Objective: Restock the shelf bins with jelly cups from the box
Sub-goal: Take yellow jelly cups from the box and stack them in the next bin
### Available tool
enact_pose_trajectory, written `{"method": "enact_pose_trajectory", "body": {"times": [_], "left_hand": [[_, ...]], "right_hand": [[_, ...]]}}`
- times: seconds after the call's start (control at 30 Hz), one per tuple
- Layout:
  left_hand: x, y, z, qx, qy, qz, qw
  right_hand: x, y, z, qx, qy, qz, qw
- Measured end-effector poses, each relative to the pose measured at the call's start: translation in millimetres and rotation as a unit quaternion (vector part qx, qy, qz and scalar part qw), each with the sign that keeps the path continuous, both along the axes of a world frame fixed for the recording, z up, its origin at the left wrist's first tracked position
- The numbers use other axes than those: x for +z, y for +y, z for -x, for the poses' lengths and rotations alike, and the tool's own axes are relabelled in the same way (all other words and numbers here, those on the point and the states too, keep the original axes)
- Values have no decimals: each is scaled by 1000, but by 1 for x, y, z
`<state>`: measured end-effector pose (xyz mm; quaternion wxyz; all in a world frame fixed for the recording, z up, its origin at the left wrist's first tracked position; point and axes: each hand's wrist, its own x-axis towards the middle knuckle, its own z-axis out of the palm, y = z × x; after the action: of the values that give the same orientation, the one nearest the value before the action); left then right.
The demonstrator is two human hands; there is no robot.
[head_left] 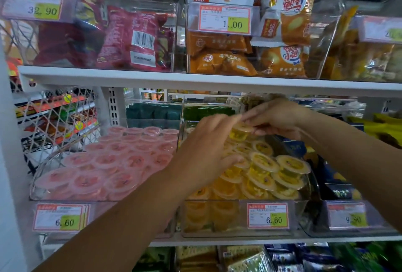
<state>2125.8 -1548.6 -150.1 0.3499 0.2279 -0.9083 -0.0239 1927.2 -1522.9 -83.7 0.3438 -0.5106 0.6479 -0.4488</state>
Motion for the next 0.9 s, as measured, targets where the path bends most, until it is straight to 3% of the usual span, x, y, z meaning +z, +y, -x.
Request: {"method": "enact_pose_trajectory", "body": {"times": [0.1,0.2,0.4,0.67,0.77,0.9], "left_hand": [[-8,-3,-6,-3,-117,67,991],[-13,-7,-9,22,-165,74,983],[-12,-8,-13,23,-157,63,985],[-5,11,-25,-10,-91,69,993],[-7,21,-34,-17,-60,72,995],[-26,38,-55,-10,12,93,995]], "right_hand": [[-3,-3,17,-60,105,-8,993],[-16,-4,24,-58,152,-73,984],[-28,-5,20,-41,139,-91,985],[-22,13,17,-29,221,-61,973],[-17,31,16,-37,265,-2,963],[-22,74,-11,-96,360,155,915]]}}
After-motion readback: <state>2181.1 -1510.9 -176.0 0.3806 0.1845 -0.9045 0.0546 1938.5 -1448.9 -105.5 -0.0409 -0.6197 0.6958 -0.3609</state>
